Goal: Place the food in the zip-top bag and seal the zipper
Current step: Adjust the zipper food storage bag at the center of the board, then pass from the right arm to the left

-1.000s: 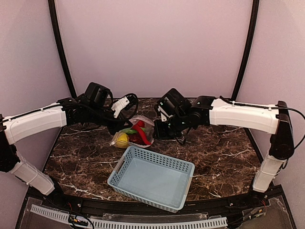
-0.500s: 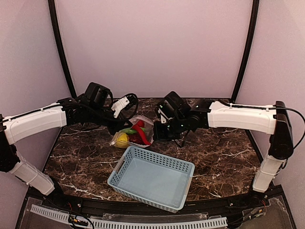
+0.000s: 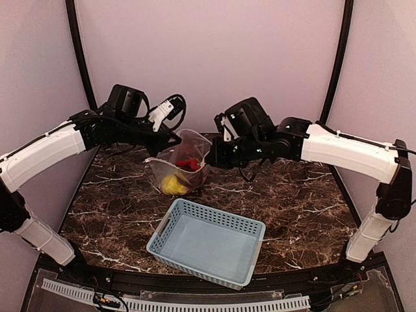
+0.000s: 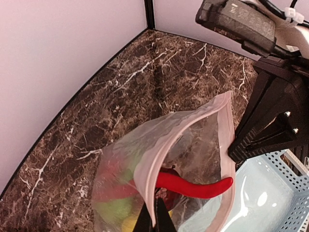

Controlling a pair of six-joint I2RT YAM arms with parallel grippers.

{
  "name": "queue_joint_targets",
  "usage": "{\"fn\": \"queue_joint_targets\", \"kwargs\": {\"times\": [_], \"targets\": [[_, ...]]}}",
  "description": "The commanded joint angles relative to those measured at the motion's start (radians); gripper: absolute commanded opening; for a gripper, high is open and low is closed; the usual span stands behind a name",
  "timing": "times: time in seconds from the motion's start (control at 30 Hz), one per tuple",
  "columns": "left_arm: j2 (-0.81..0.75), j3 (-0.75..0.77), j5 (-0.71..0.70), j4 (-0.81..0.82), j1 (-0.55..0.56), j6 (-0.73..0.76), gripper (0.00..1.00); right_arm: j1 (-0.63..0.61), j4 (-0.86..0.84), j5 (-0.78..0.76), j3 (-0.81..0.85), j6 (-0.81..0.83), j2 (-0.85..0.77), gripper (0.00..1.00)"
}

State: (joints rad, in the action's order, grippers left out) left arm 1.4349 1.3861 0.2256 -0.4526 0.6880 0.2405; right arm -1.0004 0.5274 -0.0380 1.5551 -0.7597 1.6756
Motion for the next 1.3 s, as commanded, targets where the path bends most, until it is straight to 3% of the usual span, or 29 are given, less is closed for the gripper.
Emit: {"fn": "queue_joint_targets", "kwargs": {"times": [0.0,0.2,0.47,0.73,0.93,1.07,1.27], "targets": [[0.060,0.153,0.021,-0.082,-0.003,0.042,0.01,0.017,-0.090,-0.063,0.052,0.045,-0.084,0.00],[0.189,0.307,0.099,-0.149,-0.002,0.027,0.01,0.030,-0.091,-0.111,-0.024,0.034,-0.124,0.00],[0.273,0.336,0.191,-0.138,-0.002,-0.019,0.01,0.042,-0.091,-0.151,-0.159,-0.010,-0.199,0.00],[0.215,0.284,0.205,-0.031,-0.002,-0.132,0.53,0.048,-0.091,-0.156,-0.177,-0.004,-0.218,0.00],[0.015,0.141,0.101,0.057,-0.004,-0.205,0.88,0.053,-0.099,-0.148,-0.176,0.004,-0.219,0.00],[-0.150,-0.044,0.032,0.119,-0.015,-0.251,0.97,0.058,-0.104,-0.124,-0.164,0.013,-0.205,0.00],[-0.323,-0.298,0.081,0.198,-0.046,-0.327,0.99,0.060,-0.105,-0.100,-0.145,0.026,-0.191,0.00]]}}
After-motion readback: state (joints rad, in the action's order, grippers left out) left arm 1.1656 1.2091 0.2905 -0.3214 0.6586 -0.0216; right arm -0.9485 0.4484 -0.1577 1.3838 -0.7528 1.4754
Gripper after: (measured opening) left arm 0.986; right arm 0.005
